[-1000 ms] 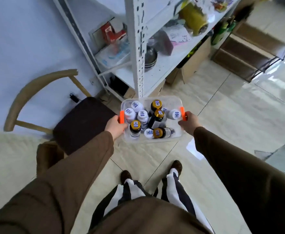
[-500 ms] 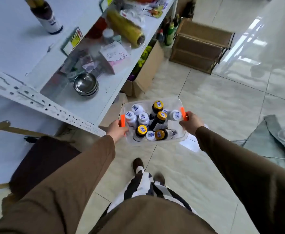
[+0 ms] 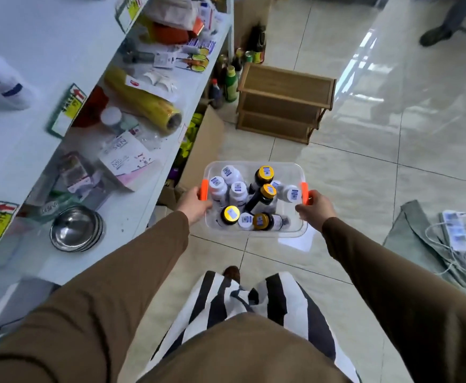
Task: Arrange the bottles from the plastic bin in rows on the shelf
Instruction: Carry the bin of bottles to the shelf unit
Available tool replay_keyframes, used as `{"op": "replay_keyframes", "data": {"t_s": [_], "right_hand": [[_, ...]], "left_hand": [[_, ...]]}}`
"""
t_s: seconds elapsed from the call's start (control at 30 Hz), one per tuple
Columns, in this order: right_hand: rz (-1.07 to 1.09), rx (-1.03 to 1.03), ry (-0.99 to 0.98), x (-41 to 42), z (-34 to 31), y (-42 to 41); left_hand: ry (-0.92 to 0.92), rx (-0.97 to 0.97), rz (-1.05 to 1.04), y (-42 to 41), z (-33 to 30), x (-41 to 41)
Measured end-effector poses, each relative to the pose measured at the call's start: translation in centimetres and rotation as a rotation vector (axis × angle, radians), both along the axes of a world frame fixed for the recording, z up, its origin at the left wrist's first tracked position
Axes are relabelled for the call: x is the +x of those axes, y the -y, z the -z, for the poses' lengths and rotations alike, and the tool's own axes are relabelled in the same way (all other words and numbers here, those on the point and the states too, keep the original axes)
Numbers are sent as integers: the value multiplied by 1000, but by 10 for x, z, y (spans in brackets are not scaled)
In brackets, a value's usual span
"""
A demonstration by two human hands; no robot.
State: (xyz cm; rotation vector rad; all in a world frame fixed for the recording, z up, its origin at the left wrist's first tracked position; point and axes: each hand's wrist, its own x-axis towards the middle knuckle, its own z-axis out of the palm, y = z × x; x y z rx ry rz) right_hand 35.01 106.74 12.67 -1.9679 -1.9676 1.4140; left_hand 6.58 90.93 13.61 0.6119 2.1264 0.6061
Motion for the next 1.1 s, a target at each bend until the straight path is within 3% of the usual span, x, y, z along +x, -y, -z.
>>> {"op": "replay_keyframes", "data": {"t_s": [0.37, 0.73, 1.1], "right_hand": [[51, -47, -3, -20, 27, -223], [123, -113, -35, -72, 51, -404], [363, -232, -146, -111, 82, -573]], "left_hand": [[18, -53, 37, -230, 38, -40], [14, -53, 64, -425, 38, -88], [27, -74, 122, -628, 72, -123]]}}
